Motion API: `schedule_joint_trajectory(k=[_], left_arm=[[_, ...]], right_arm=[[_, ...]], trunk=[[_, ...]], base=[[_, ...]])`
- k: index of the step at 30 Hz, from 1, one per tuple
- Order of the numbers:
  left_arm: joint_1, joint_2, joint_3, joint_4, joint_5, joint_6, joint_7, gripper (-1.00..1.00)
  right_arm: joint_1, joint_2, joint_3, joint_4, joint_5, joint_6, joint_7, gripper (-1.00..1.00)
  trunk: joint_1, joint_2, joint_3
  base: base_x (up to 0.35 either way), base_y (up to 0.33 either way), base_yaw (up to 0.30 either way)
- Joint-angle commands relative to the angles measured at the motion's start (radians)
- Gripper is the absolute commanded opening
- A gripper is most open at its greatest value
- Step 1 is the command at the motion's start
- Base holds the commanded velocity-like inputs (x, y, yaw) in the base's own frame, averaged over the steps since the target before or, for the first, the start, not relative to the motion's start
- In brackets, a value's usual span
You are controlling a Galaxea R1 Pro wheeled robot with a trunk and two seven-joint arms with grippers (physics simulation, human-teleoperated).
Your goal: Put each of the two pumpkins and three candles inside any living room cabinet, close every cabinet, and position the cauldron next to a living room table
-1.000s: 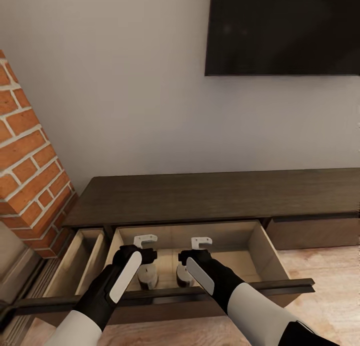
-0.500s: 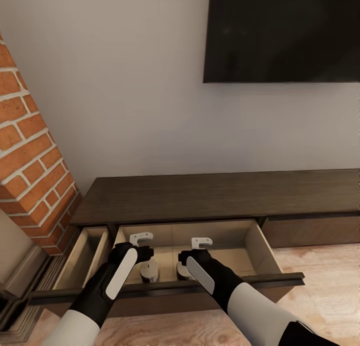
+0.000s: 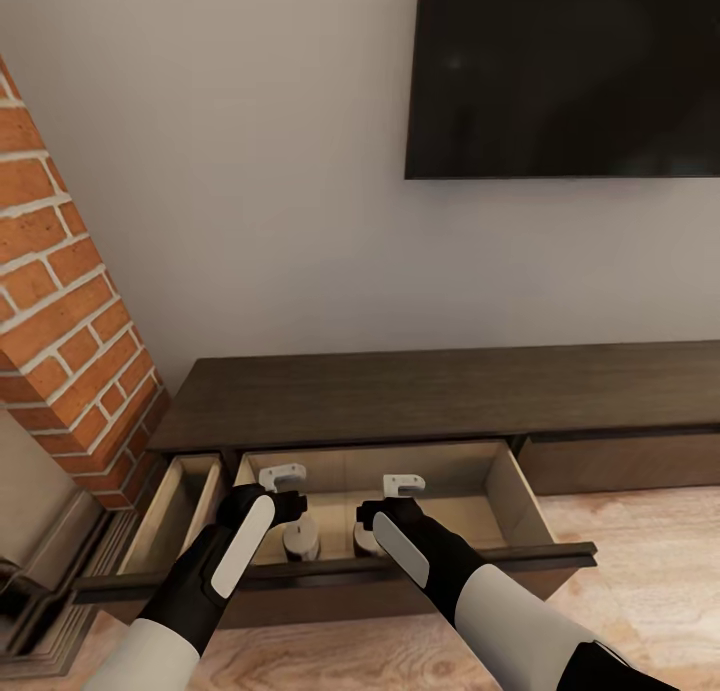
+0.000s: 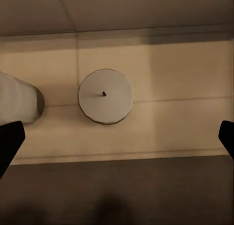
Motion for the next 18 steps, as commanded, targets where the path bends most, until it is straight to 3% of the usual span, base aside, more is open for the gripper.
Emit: schedule_joint_trajectory(k=[1,18], left_arm=[[-0.001,0.000,-0.001,-0.001,0.011,0.001,0.010,1.00],[-0.001,0.000,-0.001,-0.001,0.011,0.001,0.011,1.00]], right_arm=[[-0.001,0.000,0.003,-0.001,-0.005,0.003,-0.007,1.00],[-0.001,0.000,0.003,-0.001,-0.005,0.002,-0.007,1.00]], trunk=[[-0.004,0.007,0.002],[-0.069,0.126,0.056]], base=[[0.000,0.000,0.000],[0.000,0.000,0.000]])
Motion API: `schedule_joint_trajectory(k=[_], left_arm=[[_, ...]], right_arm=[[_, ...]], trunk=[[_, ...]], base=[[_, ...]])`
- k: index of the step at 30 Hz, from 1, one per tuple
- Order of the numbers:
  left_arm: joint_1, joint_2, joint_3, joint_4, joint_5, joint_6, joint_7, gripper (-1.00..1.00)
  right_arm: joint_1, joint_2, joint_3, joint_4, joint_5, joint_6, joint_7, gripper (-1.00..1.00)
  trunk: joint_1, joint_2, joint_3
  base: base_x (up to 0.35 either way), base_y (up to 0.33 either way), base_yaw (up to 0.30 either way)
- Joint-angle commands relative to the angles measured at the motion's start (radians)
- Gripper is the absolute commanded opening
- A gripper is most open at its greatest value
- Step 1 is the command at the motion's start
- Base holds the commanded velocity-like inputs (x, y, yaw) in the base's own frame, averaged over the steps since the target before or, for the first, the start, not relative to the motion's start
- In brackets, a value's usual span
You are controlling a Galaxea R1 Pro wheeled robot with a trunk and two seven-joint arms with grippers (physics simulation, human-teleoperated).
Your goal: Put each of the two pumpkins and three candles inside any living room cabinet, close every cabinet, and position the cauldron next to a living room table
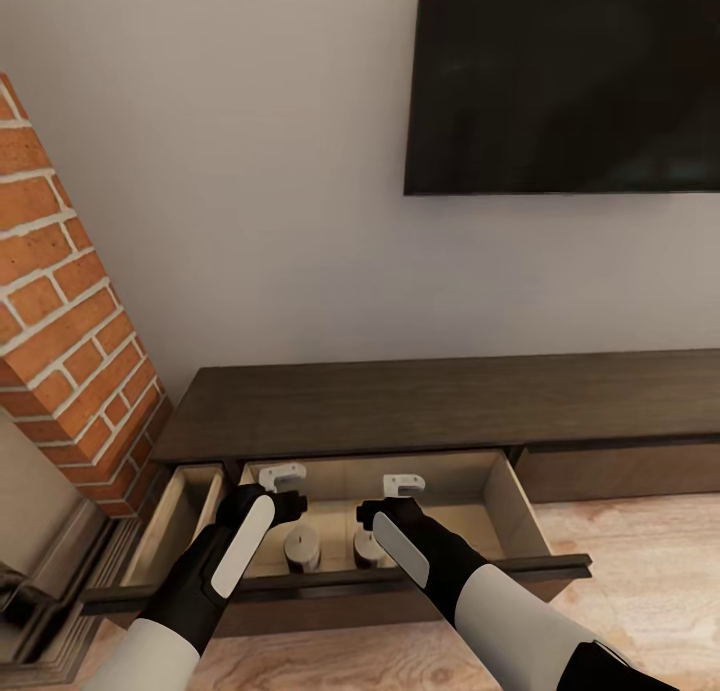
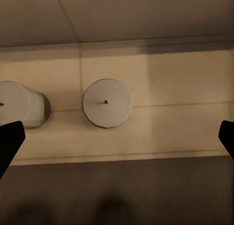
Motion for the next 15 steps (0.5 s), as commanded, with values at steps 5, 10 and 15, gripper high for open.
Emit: schedule_joint_trajectory(k=[5,10,15], left_arm=[[-0.001,0.000,-0.001,-0.001,0.011,0.001,0.010,1.00],[-0.001,0.000,-0.001,-0.001,0.011,0.001,0.010,1.00],[-0.001,0.000,-0.001,-0.001,0.011,0.001,0.010,1.00]], right_arm=[[-0.001,0.000,0.003,-0.001,-0.005,0.003,-0.007,1.00],[-0.001,0.000,0.003,-0.001,-0.005,0.003,-0.007,1.00],[-0.001,0.000,0.003,-0.001,-0.005,0.003,-0.007,1.00]], trunk=[[-0.019,0.035,0.015],[-0.039,0.070,0.031],[-0.058,0.105,0.046]], base=[[0.000,0.000,0.000],[0.000,0.000,0.000],[0.000,0.000,0.000]])
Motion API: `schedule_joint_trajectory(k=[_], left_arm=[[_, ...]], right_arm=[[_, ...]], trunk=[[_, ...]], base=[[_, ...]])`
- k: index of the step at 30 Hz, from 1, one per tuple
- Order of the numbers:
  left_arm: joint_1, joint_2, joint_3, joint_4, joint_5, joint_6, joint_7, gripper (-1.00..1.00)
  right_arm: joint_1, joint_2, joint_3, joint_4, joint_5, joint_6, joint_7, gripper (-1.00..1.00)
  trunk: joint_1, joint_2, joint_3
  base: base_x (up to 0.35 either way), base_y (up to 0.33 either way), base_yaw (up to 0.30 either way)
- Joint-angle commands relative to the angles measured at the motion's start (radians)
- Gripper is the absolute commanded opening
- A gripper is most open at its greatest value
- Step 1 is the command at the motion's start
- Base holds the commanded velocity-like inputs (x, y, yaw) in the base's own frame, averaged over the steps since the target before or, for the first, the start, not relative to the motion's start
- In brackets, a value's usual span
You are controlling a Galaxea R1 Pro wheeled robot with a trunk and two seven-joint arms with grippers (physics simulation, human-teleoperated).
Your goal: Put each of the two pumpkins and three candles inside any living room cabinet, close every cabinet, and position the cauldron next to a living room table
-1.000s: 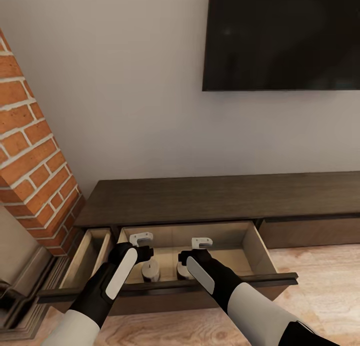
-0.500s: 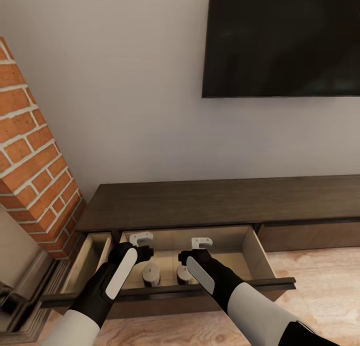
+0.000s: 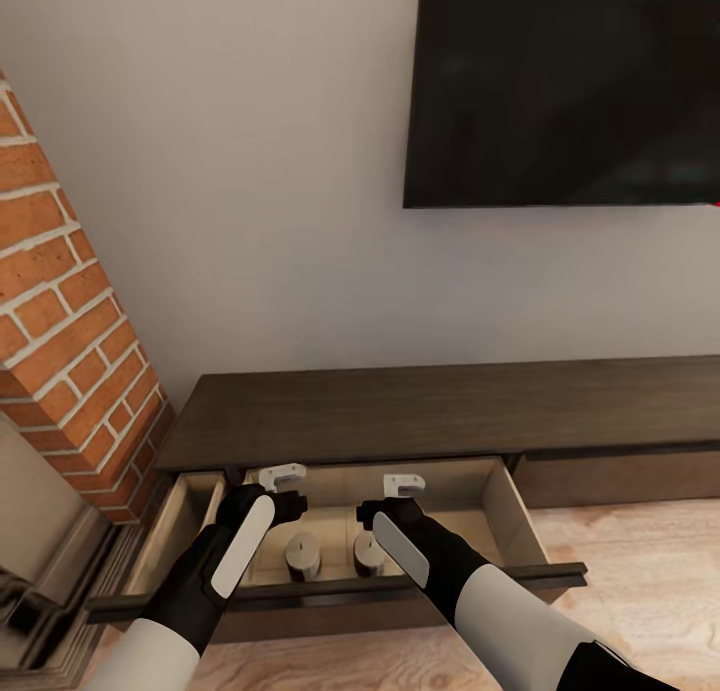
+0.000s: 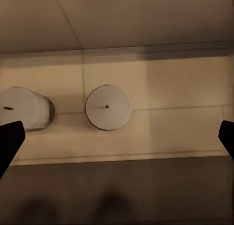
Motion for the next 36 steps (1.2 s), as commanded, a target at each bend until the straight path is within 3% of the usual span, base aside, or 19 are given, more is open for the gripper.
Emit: schedule_joint_trajectory(k=[1,36], left_arm=[[-0.001,0.000,-0.001,-0.001,0.011,0.001,0.010,1.00],[-0.001,0.001,-0.003,0.000,0.008,0.001,0.011,1.00]], right_arm=[[-0.001,0.000,0.003,-0.001,-0.005,0.003,-0.007,1.00],[-0.001,0.000,0.003,0.000,-0.005,0.003,-0.007,1.00]], trunk=[[-0.004,0.007,0.002],[-0.138,0.252,0.112]], base=[[0.000,0.000,0.000],[0.000,0.000,0.000]])
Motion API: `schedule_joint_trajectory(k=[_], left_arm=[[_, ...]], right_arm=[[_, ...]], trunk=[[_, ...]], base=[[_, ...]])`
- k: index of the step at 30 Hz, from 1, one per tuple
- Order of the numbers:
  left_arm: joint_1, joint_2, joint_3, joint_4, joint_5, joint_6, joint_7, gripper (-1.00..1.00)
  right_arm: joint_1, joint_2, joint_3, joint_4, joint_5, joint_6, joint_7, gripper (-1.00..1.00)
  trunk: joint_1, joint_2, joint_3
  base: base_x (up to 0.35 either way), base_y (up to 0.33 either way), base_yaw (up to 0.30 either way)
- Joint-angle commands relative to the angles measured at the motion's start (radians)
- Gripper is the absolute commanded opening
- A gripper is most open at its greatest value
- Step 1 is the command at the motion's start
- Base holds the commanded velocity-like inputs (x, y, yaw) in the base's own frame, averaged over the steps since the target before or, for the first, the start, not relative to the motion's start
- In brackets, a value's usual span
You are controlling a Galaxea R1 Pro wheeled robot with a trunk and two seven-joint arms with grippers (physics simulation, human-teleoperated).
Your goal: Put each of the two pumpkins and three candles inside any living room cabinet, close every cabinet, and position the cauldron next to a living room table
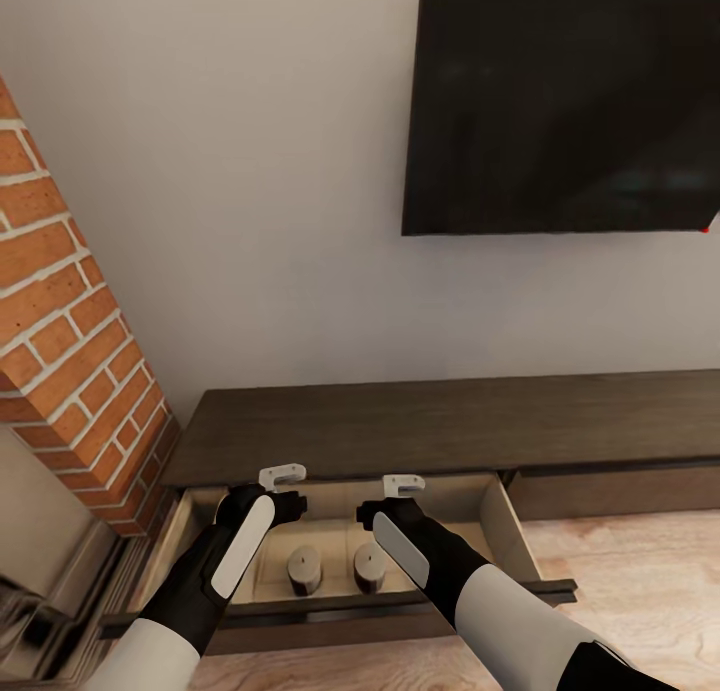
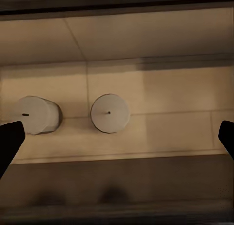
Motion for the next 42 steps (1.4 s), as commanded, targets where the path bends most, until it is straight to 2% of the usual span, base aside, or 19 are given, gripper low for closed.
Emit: schedule_joint_trajectory(k=[1,10,15,19,42], left_arm=[[-0.001,0.000,-0.001,-0.001,0.010,0.001,0.010,1.00],[-0.001,0.001,0.000,0.000,0.008,0.000,0.010,1.00],[-0.001,0.001,0.000,0.000,0.008,0.000,0.010,1.00],[-0.001,0.001,0.000,0.000,0.009,0.000,0.010,1.00],[-0.001,0.001,0.000,0.000,0.012,0.000,0.010,1.00]], right_arm=[[-0.001,0.000,0.003,0.000,-0.005,0.003,-0.007,1.00],[-0.001,0.000,0.002,0.004,-0.008,0.003,-0.007,1.00],[-0.001,0.000,0.002,0.000,-0.038,0.000,-0.007,1.00],[-0.001,0.000,0.002,0.000,-0.043,0.000,-0.007,1.00],[-0.001,0.000,0.002,-0.002,-0.042,-0.011,-0.007,1.00]], trunk=[[-0.004,0.007,0.002],[-0.039,0.070,0.031],[-0.058,0.105,0.046],[-0.073,0.133,0.059],[-0.161,0.294,0.131]], base=[[-0.018,0.000,0.000],[-0.255,0.000,0.000],[-0.322,0.000,0.000],[-0.324,0.000,0.000],[-0.324,0.000,0.000]])
